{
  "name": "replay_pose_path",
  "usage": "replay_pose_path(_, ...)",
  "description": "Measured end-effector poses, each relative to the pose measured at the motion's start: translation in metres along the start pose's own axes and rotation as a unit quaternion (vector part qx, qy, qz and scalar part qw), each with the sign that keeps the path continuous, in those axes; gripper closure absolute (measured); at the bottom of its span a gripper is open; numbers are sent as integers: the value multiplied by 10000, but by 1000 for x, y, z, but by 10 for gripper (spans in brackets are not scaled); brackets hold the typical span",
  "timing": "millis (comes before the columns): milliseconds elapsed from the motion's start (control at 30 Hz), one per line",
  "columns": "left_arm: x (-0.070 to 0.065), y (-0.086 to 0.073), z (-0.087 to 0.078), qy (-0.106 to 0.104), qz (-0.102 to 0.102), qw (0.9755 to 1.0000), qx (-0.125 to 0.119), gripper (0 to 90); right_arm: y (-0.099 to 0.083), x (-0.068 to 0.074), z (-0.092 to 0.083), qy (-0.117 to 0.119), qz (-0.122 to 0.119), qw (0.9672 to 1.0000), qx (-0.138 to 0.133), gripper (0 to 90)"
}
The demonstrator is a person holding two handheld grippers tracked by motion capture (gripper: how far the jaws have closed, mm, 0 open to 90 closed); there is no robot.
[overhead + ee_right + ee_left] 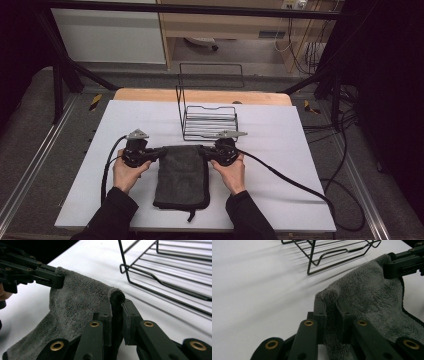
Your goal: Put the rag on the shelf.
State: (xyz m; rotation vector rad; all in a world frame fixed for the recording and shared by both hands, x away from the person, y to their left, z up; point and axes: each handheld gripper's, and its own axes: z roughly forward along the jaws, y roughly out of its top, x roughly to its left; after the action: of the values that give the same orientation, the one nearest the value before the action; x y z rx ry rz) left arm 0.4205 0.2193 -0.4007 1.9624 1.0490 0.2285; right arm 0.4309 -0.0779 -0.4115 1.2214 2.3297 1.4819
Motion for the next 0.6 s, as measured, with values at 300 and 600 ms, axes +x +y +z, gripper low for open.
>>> replay_pose_path(300,-8,6,-14,16,153,9996,-247,799,5,6,-13,47,-108,9996,-249,806)
replay_pose_path(600,-18,13,-26,11,252,9986,-460,799,13,11,-25,21,-271,9986,-463,806)
